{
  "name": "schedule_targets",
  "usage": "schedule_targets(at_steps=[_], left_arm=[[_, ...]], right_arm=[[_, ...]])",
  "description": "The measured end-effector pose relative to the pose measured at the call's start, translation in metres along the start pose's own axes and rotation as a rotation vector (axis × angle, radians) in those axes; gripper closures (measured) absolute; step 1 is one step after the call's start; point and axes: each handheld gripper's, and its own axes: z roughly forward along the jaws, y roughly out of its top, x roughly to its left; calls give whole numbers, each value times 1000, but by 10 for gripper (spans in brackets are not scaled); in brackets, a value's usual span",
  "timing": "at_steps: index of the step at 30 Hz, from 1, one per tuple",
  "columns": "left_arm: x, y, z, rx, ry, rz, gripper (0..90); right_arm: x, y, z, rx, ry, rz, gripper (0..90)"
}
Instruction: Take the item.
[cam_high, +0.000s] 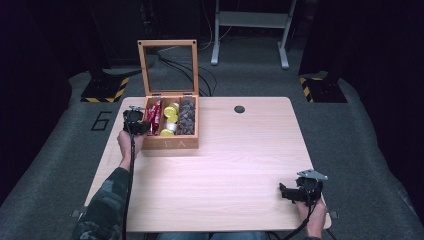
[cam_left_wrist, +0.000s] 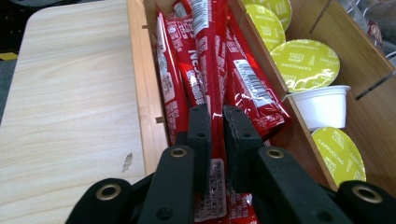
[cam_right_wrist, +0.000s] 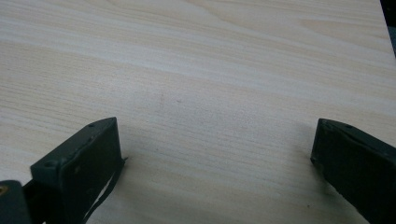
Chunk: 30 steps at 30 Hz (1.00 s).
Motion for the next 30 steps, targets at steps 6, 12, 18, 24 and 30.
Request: schedule_targets(at_steps=[6, 12, 18, 24, 30], left_arm=[[-2, 2, -8, -38, -19, -15, 821], [-5, 5, -18, -71, -23, 4, 821], [-6, 7, -26, -91, -38, 8, 821], [-10, 9, -36, -120, -50, 26, 821], [-12, 10, -45, -148, -64, 29, 821]], right_arm=[[0, 0, 0, 0, 0, 0, 11], [0, 0, 0, 0, 1, 0, 11], [0, 0, 0, 0, 0, 0, 11], [0, 0, 0, 0, 0, 0, 11], [0, 0, 0, 0, 0, 0, 11]])
